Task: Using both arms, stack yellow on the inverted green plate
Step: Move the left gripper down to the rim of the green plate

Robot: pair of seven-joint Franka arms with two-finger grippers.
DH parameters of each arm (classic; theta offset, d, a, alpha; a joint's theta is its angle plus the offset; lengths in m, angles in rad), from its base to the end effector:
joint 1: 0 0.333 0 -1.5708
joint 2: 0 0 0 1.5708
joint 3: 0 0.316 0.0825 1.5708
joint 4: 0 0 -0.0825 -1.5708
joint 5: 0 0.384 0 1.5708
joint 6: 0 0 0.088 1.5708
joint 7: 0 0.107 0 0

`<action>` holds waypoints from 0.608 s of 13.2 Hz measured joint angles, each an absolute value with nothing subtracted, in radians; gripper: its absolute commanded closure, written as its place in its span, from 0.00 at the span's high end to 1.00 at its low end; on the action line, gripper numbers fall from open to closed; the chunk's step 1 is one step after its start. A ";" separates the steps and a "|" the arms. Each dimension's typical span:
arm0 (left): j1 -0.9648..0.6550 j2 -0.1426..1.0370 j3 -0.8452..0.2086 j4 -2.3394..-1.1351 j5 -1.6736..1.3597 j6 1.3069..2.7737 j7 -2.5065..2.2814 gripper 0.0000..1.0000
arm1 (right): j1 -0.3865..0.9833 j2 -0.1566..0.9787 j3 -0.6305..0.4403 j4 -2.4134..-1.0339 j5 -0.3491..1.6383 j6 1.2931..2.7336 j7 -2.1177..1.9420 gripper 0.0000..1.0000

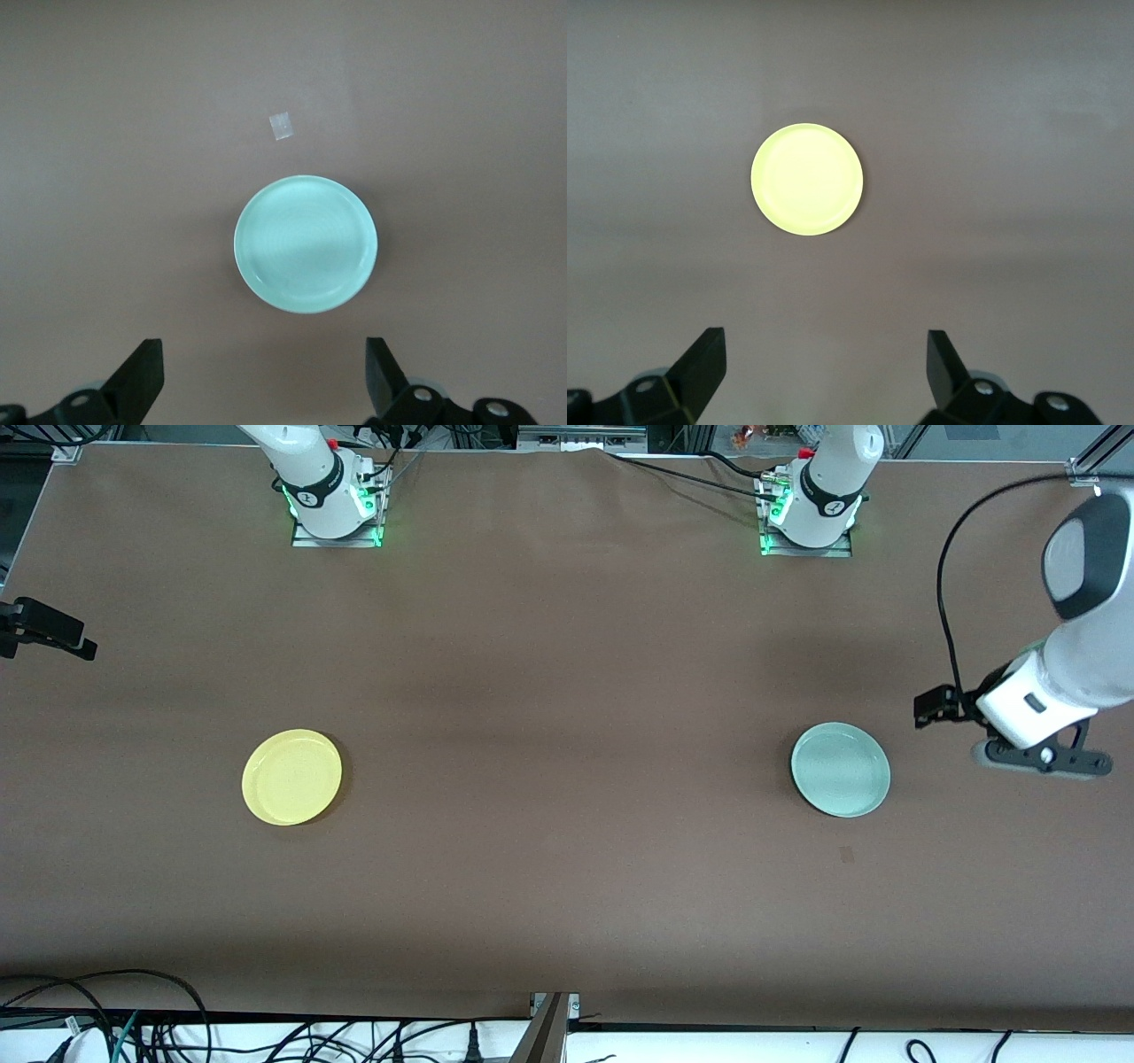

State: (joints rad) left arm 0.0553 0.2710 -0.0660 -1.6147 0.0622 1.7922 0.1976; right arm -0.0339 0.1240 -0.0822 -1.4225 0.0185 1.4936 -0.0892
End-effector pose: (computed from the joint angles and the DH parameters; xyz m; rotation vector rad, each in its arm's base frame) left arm 0.6324 0.0023 0.4605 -3.0853 0.3458 0.1497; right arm 0.5816 -0.0624 0.6169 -3.1267 0.0400 0.0803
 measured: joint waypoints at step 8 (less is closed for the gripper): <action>0.139 0.546 -0.069 -1.625 0.066 1.969 0.477 1.00 | -0.037 0.125 -0.083 -1.424 0.018 1.494 -0.089 1.00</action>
State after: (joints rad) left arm 0.1386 0.5461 -0.0689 -1.6251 0.0664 1.9694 0.4770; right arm -0.0371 0.1254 -0.0830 -1.4242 0.0185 1.4936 -0.0892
